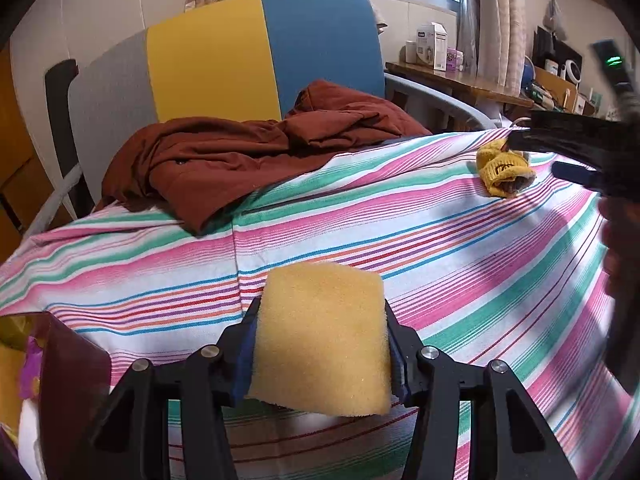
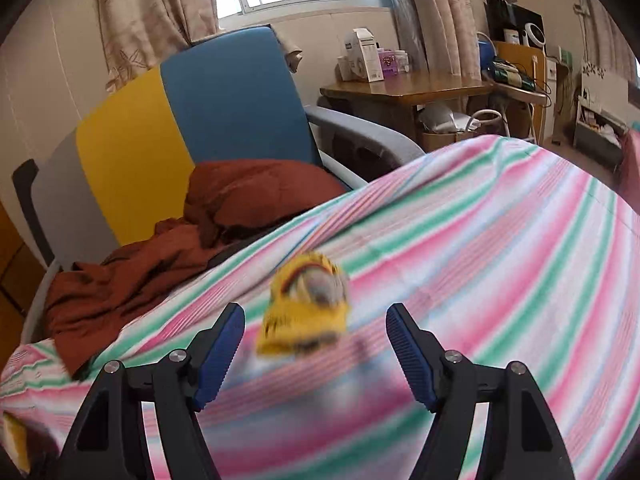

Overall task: Organize objects
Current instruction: 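Grasp the yellow plush toy with the right tool while the left tool holds the sponge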

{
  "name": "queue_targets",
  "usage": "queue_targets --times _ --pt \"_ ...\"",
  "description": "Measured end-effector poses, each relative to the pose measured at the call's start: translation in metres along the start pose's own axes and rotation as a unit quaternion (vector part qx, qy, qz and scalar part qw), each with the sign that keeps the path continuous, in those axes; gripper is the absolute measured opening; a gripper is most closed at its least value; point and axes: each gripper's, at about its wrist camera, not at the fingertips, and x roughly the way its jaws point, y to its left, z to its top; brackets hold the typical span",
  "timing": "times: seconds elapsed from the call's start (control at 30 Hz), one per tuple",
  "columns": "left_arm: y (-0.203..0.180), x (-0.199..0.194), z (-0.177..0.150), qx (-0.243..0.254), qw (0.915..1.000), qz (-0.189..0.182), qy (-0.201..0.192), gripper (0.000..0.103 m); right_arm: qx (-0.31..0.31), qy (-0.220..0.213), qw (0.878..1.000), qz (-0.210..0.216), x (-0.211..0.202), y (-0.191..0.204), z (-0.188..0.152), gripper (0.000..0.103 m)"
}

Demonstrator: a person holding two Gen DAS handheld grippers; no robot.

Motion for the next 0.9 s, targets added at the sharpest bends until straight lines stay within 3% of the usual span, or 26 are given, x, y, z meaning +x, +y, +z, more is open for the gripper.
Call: queue_targets --times 0.1,0.17,0.27,0.7,0.9 --pt "0.000 0.003 -0.001 -0.001 1.0000 -0.001 0.002 0.053 0.002 0.006 1.000 -0.008 0.022 0.000 0.005 0.065" --pt "0.001 0.005 -0.001 -0.004 1.0000 -0.004 0.004 0.054 0.000 0.015 1.000 -0.003 0.034 -0.002 0.003 0.043" --pt "0.001 0.006 -0.003 -0.004 1.0000 -0.004 0.001 0.054 0.009 0.016 1.000 0.006 0.036 -0.006 -0.004 0.035" --pt "0.004 0.003 -0.001 -0.010 0.9999 -0.010 -0.001 0.053 0.031 0.001 1.000 0.001 -0.048 -0.015 -0.067 0.032" --pt "0.011 -0.023 -0.006 -0.025 0.9989 -0.002 -0.039 0.053 0.036 0.009 0.999 0.006 -0.096 -0.009 -0.109 0.032"
